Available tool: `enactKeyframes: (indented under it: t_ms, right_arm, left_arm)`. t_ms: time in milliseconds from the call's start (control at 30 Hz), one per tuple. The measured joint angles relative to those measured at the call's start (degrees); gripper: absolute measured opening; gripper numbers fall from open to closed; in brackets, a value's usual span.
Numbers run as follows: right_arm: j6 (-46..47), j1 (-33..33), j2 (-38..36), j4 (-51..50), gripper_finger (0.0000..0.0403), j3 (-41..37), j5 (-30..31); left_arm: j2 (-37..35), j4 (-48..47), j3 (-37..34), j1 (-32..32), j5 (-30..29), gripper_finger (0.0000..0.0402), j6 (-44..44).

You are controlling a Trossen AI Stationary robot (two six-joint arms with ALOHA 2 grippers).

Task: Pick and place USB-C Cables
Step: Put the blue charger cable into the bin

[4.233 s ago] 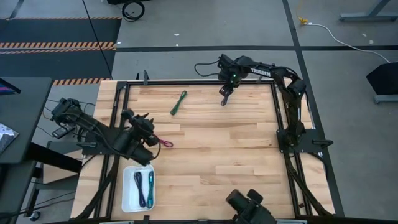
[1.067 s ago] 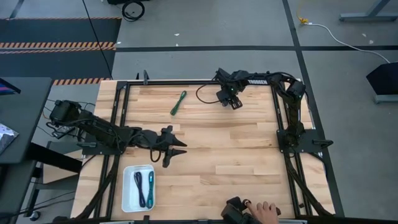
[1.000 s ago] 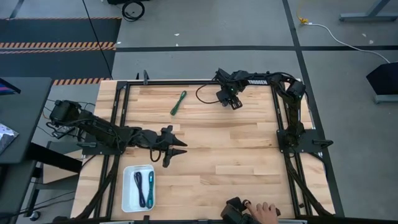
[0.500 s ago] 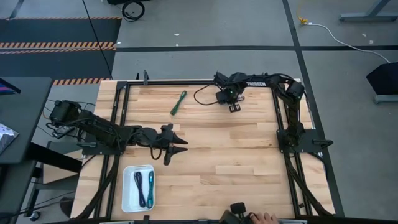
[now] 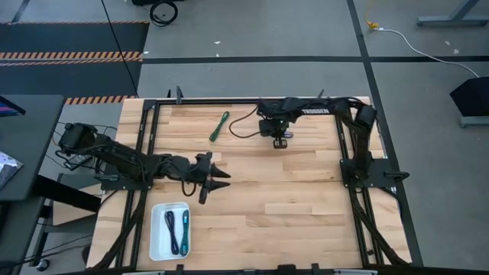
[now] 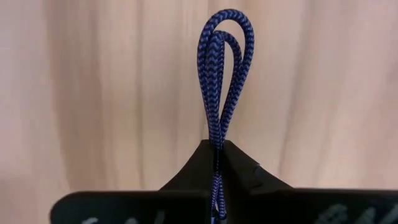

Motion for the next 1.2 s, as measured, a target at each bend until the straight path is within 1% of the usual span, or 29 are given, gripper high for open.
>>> enactKeyframes:
  t_ms: [167,333,433,567,700,933,1067,1200]
  right_arm:
    - [4.9,4.9,-3.5,6.6,0.0013,0.1,-3.5]
    - [7.2,10.5,-6.8,17.5,0.0013,0.1,-5.3]
    - [8.3,13.9,-8.4,25.5,0.0013,0.1,-6.9]
    - [8.3,17.2,-9.0,32.7,0.0013,0.2,-7.8]
    - [8.2,18.9,-9.1,34.3,0.0013,0.2,-7.1]
    - [11.4,20.5,-9.0,39.3,0.0014,0.2,-6.7]
    - [11.5,21.9,-9.0,42.3,0.0014,0.2,-6.8]
    - [11.9,23.8,-9.0,43.8,0.0014,0.2,-6.7]
  left_arm:
    - [-0.8,-0.1,0.0,-1.3,0.4,0.0141,-1.1]
    - [-1.8,0.2,0.0,-2.3,0.5,0.0141,-1.1]
    - [-3.9,0.4,0.0,-2.8,0.5,0.0141,-0.8]
    - [-7.7,-0.4,0.0,-3.7,0.5,0.0141,0.4]
    - [-12.6,-2.3,0.0,-5.5,0.5,0.0141,2.9]
    - [-19.5,-7.0,0.0,-7.2,0.4,0.0141,9.0]
    - [-20.6,-7.5,0.0,-7.2,0.2,0.0141,10.4]
    - [-20.5,-7.6,0.0,-7.2,0.0,0.0141,9.6]
